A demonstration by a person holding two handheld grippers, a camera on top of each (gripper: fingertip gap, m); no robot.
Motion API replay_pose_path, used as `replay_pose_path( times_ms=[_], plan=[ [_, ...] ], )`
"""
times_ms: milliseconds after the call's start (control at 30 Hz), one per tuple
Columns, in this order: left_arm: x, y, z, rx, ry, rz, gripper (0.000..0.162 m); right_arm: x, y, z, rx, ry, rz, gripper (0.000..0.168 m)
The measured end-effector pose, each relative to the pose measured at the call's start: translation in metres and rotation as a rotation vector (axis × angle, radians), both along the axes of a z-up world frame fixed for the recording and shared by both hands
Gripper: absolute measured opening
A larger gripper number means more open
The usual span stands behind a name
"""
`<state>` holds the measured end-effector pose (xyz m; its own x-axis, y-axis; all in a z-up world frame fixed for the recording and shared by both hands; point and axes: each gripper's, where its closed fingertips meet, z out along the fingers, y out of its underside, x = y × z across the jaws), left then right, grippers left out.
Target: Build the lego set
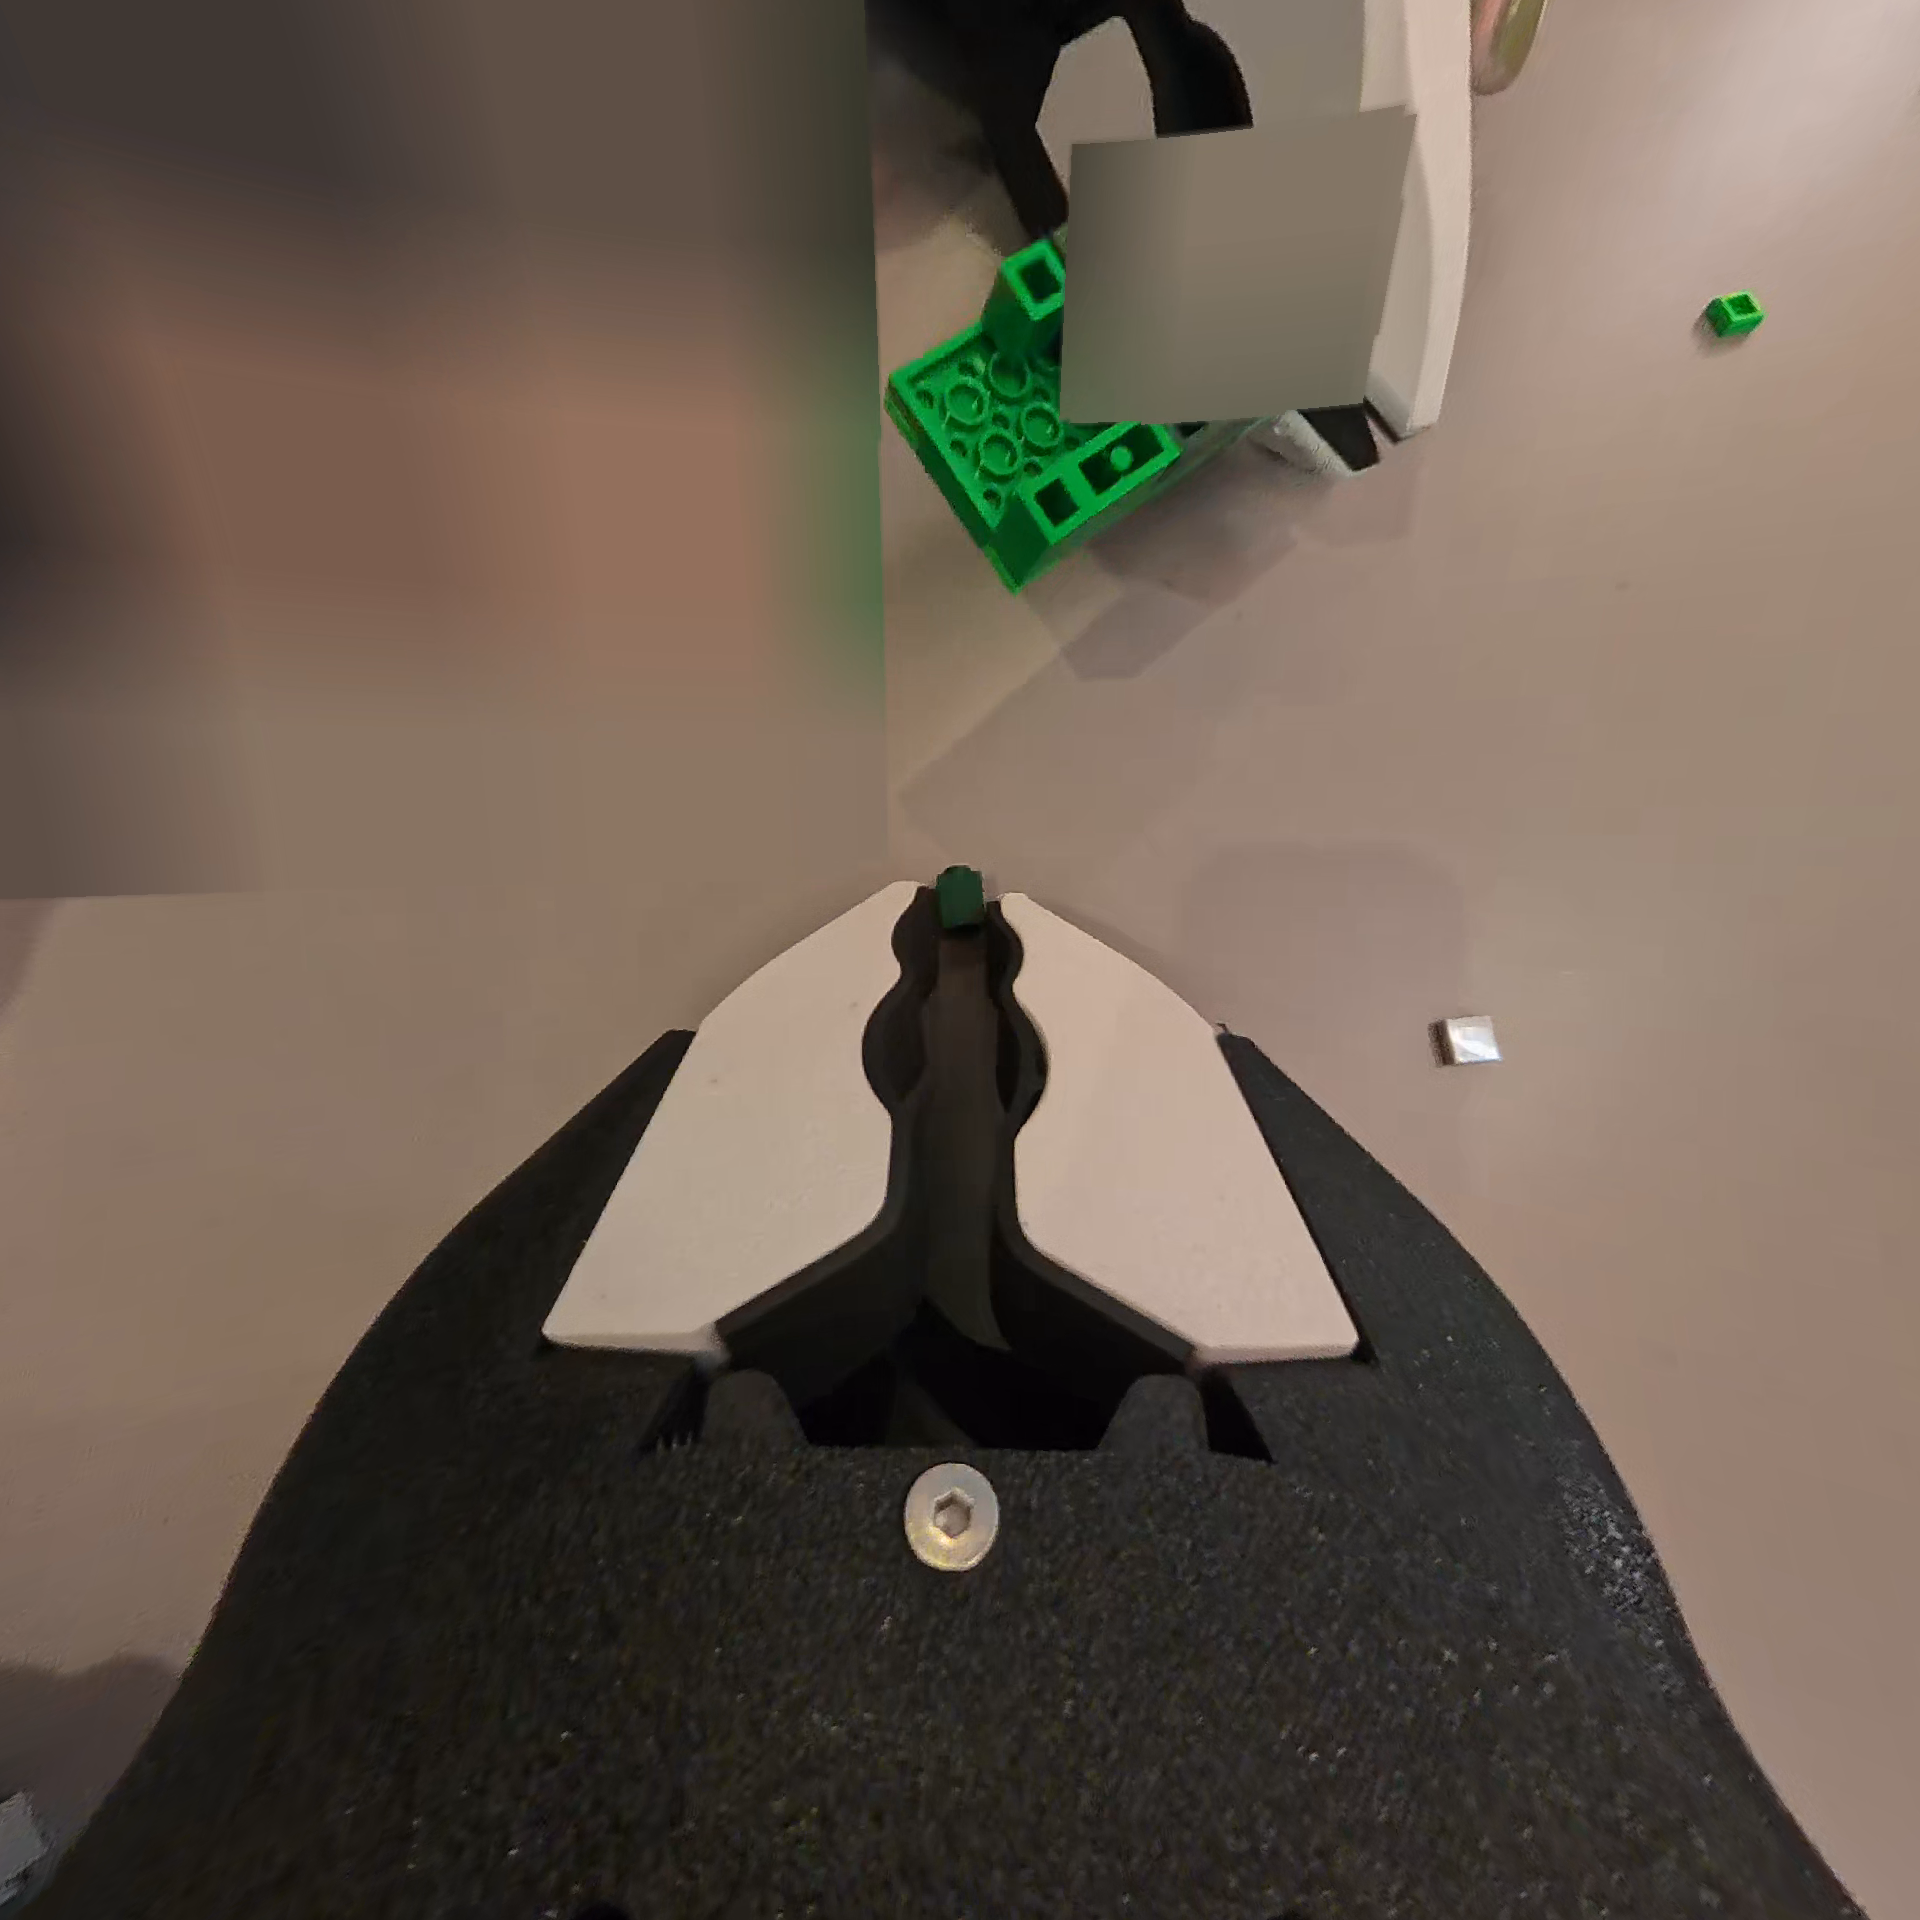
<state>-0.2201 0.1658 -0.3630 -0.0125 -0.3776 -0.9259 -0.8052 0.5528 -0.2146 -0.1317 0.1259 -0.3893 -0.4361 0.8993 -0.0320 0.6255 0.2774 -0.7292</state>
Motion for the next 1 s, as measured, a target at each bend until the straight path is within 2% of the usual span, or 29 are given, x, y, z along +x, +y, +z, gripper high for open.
replay_pose_path(
  times_ms=[100,300,467,600,1000],
  plan=[
    [0.001,0.001,-0.001,0.025,0.036,0.01,0.006,-0.002,0.004,0.005,-0.05,-0.022,-0.083,0.008],
    [0.001,0.009,-0.003,0.127,0.184,0.112,0.006,-0.005,0.007,0.042,-0.156,-0.018,-0.418,0.008],
    [0.002,0.013,-0.009,0.224,0.373,0.185,0.006,-0.008,-0.007,0.044,-0.007,-0.122,-0.583,0.007],
    [0.01,0.007,-0.007,0.258,0.388,0.164,0.005,-0.01,-0.01,0.031,0.104,-0.237,-0.64,0.008],
    [0.016,0.003,-0.004,0.311,0.396,0.124,0.006,-0.019,-0.016,0.01,0.124,-0.367,-0.607,0.008]
  ],
)
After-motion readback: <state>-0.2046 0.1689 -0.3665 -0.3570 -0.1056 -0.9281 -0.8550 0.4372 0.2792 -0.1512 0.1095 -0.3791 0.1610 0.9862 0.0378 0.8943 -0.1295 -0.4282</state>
